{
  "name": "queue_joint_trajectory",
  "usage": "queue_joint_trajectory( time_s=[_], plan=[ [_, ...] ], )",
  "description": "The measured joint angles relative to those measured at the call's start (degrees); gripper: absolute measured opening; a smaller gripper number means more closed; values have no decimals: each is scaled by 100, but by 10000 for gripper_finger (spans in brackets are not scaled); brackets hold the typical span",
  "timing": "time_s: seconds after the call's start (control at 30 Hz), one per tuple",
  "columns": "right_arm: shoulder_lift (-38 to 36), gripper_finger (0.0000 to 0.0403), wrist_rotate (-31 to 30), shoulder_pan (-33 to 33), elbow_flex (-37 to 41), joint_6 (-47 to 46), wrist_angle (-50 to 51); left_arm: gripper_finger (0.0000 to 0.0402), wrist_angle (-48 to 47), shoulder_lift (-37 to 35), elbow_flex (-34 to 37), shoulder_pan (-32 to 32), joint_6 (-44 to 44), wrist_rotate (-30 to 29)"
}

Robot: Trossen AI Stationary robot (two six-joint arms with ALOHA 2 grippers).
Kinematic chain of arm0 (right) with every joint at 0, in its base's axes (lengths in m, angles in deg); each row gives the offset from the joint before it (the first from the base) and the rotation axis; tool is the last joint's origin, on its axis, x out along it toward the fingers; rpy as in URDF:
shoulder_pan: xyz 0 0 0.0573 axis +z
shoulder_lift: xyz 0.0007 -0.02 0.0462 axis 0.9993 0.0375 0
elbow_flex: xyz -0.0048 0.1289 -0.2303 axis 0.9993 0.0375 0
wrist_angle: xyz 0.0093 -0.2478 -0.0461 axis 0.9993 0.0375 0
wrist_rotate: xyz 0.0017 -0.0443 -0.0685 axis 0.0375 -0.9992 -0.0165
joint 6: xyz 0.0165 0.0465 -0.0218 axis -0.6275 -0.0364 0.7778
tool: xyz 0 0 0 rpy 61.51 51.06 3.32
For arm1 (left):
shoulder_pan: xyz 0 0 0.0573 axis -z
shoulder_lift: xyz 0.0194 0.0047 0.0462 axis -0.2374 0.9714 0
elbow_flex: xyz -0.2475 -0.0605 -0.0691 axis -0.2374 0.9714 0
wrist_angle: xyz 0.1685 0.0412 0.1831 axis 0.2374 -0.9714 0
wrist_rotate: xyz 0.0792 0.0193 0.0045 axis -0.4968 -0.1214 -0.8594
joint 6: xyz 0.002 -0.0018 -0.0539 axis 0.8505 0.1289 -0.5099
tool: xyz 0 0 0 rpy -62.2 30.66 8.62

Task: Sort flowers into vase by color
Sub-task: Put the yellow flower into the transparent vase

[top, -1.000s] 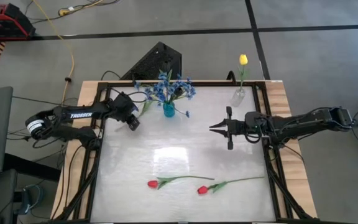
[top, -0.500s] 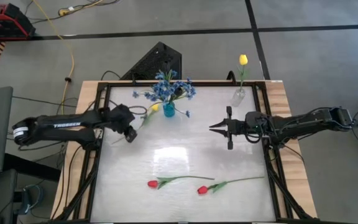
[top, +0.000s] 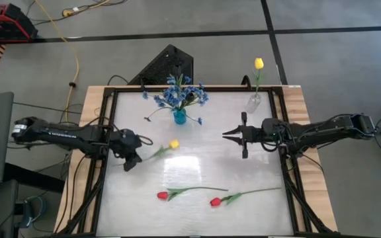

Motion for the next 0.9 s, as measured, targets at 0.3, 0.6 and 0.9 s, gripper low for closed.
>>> queue_joint_trajectory(
  time_s=[0.3,0.6,0.9],
  plan=[
    [1,72,623,102,0,-254,21,0,2943,16,-7,1022,1816,-151],
    [1020,72,898,831,0,-127,-965,0,5800,1288,-11,1547,3564,-1000],
    [2589,74,905,1247,-719,452,-1808,0,8579,3244,-11,1709,4577,-998]
  ],
)
